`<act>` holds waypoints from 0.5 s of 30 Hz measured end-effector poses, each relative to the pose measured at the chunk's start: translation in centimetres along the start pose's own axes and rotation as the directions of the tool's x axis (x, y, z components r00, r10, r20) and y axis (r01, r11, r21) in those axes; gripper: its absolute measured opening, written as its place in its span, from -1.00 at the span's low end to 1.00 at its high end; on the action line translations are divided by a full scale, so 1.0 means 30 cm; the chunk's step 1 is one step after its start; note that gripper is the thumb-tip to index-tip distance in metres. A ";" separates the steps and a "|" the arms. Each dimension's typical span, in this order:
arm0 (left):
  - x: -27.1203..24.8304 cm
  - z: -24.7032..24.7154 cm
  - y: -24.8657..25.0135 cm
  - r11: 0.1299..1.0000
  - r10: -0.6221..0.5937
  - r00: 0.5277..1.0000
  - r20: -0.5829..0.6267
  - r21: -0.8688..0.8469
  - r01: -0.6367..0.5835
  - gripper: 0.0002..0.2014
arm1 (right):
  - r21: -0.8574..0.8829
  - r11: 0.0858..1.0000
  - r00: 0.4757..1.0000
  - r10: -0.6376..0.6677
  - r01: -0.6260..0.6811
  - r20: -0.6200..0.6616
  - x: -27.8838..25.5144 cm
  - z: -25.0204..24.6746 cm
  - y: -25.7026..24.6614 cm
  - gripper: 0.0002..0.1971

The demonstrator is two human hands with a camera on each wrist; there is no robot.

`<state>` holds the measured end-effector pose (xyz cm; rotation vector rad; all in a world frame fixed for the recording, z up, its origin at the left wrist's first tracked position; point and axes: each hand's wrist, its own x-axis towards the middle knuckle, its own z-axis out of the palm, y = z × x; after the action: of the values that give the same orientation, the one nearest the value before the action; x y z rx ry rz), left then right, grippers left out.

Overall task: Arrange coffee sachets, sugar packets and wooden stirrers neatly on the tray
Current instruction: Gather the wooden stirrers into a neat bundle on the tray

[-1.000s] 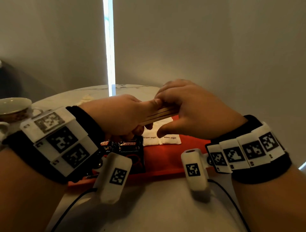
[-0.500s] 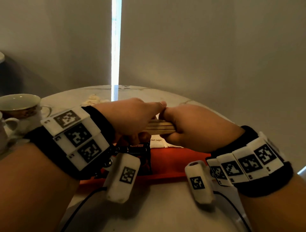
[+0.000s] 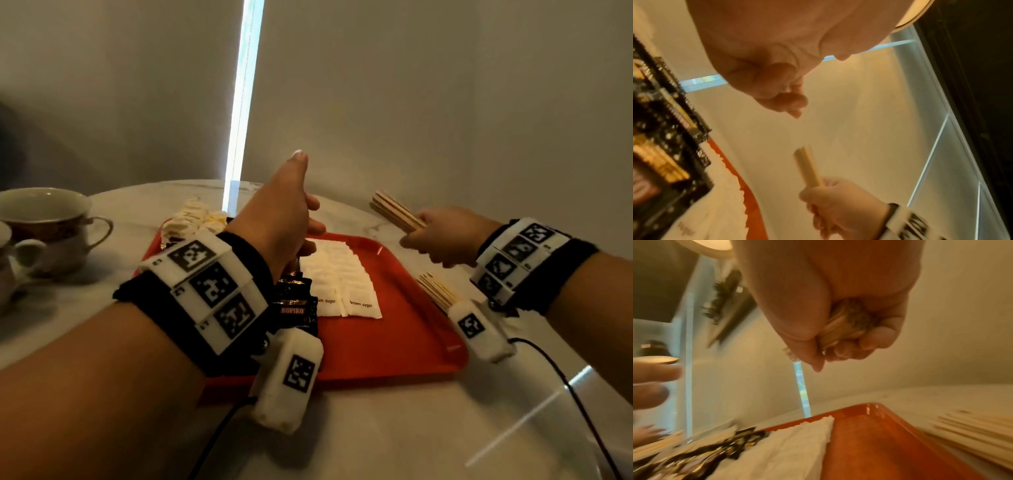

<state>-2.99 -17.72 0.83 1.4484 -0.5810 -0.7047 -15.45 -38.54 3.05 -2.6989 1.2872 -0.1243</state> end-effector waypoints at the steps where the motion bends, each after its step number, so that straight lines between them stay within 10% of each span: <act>1: 0.001 0.003 -0.003 1.000 0.001 1.000 -0.003 -0.017 -0.001 -0.33 | 0.038 0.994 0.994 0.097 -0.099 0.052 0.029 0.017 0.005 -0.81; 15: 0.015 0.018 -0.029 0.998 0.011 1.000 0.005 -0.067 -0.010 -0.35 | 0.047 0.931 0.907 0.339 -0.361 0.251 0.147 0.152 -0.067 -0.79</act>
<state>-3.14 -18.41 -0.04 1.3808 -0.5642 -0.7138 -10.49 -40.27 -1.06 -2.2741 1.6137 0.1741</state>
